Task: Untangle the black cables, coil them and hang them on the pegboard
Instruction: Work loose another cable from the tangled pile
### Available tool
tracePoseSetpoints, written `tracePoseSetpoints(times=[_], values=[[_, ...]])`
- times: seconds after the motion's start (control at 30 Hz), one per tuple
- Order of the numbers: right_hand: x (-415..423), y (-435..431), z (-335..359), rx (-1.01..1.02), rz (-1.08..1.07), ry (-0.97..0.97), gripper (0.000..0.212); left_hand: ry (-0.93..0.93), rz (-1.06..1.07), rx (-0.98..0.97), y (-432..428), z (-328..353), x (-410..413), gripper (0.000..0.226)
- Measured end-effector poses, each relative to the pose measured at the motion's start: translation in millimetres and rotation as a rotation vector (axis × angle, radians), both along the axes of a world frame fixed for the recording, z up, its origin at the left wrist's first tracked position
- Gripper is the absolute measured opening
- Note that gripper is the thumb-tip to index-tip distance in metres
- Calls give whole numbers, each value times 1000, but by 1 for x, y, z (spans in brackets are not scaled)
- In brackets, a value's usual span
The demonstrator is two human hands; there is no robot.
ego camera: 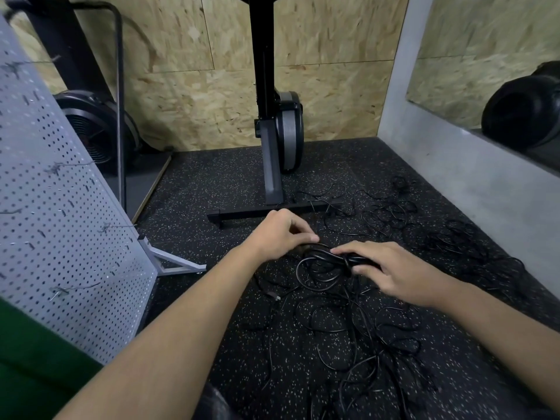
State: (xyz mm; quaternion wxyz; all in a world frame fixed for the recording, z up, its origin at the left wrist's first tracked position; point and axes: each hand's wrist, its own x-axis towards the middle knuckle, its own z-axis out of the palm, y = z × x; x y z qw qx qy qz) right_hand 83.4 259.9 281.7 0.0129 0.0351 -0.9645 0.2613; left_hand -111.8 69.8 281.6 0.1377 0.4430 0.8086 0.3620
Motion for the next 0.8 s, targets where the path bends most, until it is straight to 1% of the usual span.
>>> tracePoseSetpoints(times=[0.1, 0.17, 0.23, 0.27, 0.33, 0.4, 0.47, 0.57, 0.63, 0.67, 0.73, 0.8], values=[[4, 3, 3, -113, -55, 20, 45, -122, -7, -65, -9, -10, -8, 17], [5, 3, 5, -186, -82, 48, 43, -119, -32, -131, -12, -16, -10, 25], [4, 4, 7, -234, -103, 98, 42, -135, -58, -130, -12, -19, -9, 34], [3, 4, 9, -258, -126, 126, 42, -167, -53, -96, -12, -19, -8, 34], [2, 7, 9, -335, -186, 196, 41, -218, -13, -16, -11, -19, -6, 25], [-1, 10, 8, -410, -234, 267, 37, -192, 36, 29, -6, -20, 0, 19], [-5, 10, 6, -427, -313, 328, 35, -116, 38, -16, 2, -21, 13, 21], [-12, 13, -5, -346, -516, 414, 34, 12, -20, -121, 20, -20, 38, 26], [-15, 21, -13, -227, -637, 438, 36, 62, -60, -158, 32, -13, 51, 29], [-15, 26, -17, -133, -648, 443, 37, 93, -78, -174, 38, -8, 57, 29], [-13, 35, -22, 71, -645, 374, 41, 179, -113, -214, 46, 0, 66, 27], [-13, 37, -22, 236, -635, 236, 44, 287, -139, -249, 47, 5, 72, 25]])
